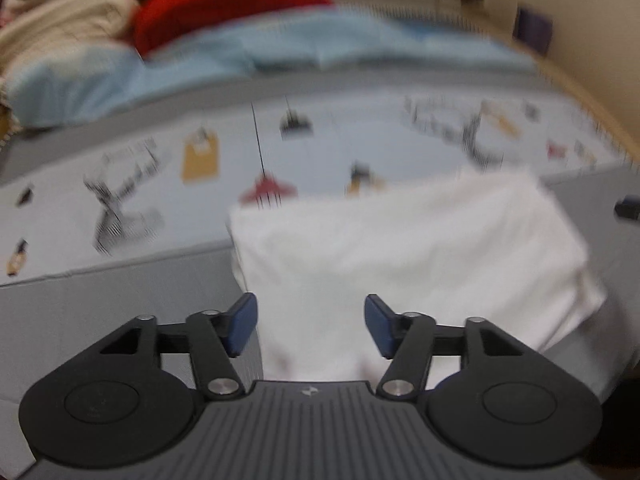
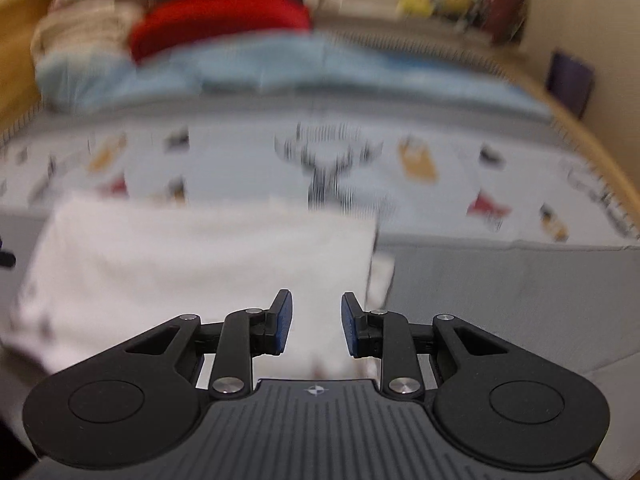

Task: Fold small clothes
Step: 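Open both grippers and pull them back from the folded shirt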

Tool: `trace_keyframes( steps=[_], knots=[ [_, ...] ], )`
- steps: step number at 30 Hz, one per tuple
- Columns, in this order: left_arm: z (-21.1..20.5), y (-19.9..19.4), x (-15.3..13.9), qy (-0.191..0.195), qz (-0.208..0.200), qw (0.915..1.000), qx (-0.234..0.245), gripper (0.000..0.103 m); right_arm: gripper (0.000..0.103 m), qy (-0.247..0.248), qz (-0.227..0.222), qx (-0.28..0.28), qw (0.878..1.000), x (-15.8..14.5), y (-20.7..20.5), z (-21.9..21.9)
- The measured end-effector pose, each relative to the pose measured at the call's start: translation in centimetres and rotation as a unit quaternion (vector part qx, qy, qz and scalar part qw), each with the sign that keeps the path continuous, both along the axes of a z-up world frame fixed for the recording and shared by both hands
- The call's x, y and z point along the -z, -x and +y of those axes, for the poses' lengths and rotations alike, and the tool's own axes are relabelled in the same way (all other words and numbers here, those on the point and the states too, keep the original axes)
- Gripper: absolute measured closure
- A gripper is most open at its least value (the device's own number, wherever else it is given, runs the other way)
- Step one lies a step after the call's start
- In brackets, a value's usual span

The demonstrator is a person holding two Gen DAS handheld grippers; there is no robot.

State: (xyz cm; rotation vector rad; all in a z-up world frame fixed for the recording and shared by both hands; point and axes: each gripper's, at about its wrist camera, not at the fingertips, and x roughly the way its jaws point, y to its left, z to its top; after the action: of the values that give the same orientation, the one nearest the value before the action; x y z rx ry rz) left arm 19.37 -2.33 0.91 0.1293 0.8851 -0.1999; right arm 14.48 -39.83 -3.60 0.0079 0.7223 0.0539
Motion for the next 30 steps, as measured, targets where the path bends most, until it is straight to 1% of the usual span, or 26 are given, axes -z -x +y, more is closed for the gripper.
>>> trace_keyframes(
  steps=[1, 3, 5, 6, 7, 8, 10, 13, 15, 17, 22, 24, 26, 28, 30],
  knots=[
    [0.3, 0.7, -1.2, 0.011, -0.018, 0.9998, -0.005, 0.025, 0.075, -0.006, -0.020, -0.001, 1.000, -0.9, 0.8, 0.3],
    [0.7, 2.4, -3.0, 0.030, -0.051, 0.9981, -0.017, 0.019, 0.074, -0.013, -0.048, -0.007, 0.999, -2.2, 2.3, 1.1],
    [1.0, 3.9, -3.9, 0.040, -0.076, 0.9959, -0.026, 0.018, 0.072, -0.017, -0.065, -0.012, 0.998, -3.0, 3.5, 1.9],
    [1.1, 4.7, -3.9, 0.044, -0.088, 0.9946, -0.032, 0.018, 0.067, -0.021, -0.069, -0.013, 0.997, -3.1, 3.9, 2.4],
    [1.1, 5.4, -3.6, 0.043, -0.095, 0.9939, -0.037, 0.017, 0.066, -0.027, -0.070, -0.011, 0.997, -3.2, 4.3, 2.8],
    [1.0, 5.9, -2.9, 0.034, -0.093, 0.9943, -0.040, 0.017, 0.064, -0.034, -0.069, -0.008, 0.997, -3.2, 4.6, 3.3],
    [0.5, 5.9, -2.0, -0.001, -0.059, 0.9969, -0.051, 0.017, 0.062, -0.054, -0.063, -0.002, 0.997, -2.9, 5.1, 4.3],
    [0.3, 5.8, -1.7, -0.017, -0.060, 0.9970, -0.047, 0.016, 0.061, -0.068, -0.048, 0.006, 0.996, -2.0, 5.3, 6.4],
    [0.6, 5.6, -1.4, -0.017, -0.047, 0.9975, -0.049, 0.015, 0.061, -0.067, -0.035, 0.008, 0.997, -1.3, 5.4, 8.1],
    [1.2, 5.4, -1.2, -0.009, -0.032, 0.9978, -0.057, 0.015, 0.061, -0.070, -0.027, 0.004, 0.997, -0.7, 5.4, 9.7],
    [3.4, 5.7, -0.8, 0.001, -0.020, 0.9965, -0.082, 0.015, 0.061, -0.087, -0.014, -0.001, 0.996, 0.8, 5.9, 12.6],
    [4.2, 5.7, -0.8, 0.005, -0.015, 0.9959, -0.089, 0.015, 0.061, -0.088, 0.005, 0.001, 0.996, 1.5, 5.9, 13.8],
    [4.8, 5.7, -0.9, 0.008, -0.012, 0.9954, -0.094, 0.015, 0.062, -0.094, 0.006, -0.009, 0.995, 1.7, 5.9, 15.1],
    [5.3, 5.7, -1.0, 0.009, -0.010, 0.9950, -0.099, 0.015, 0.062, -0.079, 0.004, -0.021, 0.997, 1.8, 5.8, 16.3],
    [5.7, 5.6, -1.0, 0.010, -0.006, 0.9945, -0.104, 0.015, 0.062, -0.075, 0.005, -0.032, 0.997, 2.0, 5.6, 17.2]
  ],
)
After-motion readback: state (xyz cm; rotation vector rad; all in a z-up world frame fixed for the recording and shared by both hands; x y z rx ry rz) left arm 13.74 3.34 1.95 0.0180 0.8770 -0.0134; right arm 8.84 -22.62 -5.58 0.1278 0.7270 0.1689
